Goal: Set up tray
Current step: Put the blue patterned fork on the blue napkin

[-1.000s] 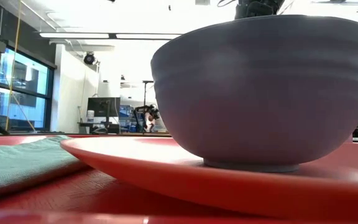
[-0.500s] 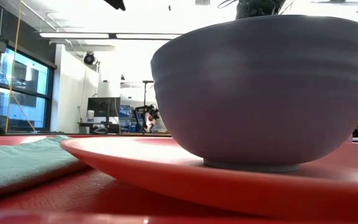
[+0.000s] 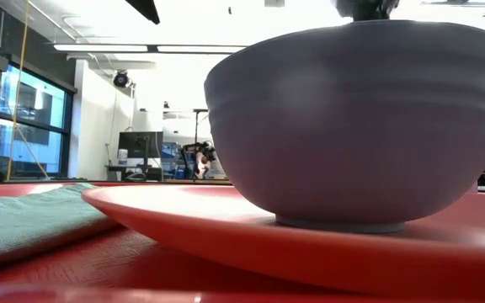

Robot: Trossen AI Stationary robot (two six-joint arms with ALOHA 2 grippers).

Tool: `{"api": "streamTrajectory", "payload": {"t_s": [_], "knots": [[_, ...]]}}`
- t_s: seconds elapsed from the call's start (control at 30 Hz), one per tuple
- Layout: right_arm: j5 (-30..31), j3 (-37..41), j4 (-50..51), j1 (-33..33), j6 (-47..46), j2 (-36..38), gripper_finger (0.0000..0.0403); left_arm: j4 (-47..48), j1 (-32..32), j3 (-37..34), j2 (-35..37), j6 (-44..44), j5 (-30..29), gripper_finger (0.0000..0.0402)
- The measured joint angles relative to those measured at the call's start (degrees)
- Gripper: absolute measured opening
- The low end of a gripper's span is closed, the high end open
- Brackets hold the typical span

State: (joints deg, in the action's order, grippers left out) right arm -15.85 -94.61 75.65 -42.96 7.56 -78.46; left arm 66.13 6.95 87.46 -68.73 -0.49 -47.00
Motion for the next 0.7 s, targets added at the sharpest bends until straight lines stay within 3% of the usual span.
{"api": "streamTrajectory", "payload": {"t_s": [0.27,0.5,0.7], "knots": [[6.22,0.00,-1.83,4.07,-13.73,2.95,0.0181,-0.73,0.19,0.00,-0.13,6.23,0.04,0.0264],[9.95,0.00,-9.39,12.84,-21.32,-1.12,0.0181,-2.14,0.21,0.00,-0.13,14.59,1.28,0.0264],[16.91,0.00,-3.22,15.06,-25.56,-4.78,0.0181,0.05,0.21,-0.06,2.62,18.39,-1.37,0.0264]]}}
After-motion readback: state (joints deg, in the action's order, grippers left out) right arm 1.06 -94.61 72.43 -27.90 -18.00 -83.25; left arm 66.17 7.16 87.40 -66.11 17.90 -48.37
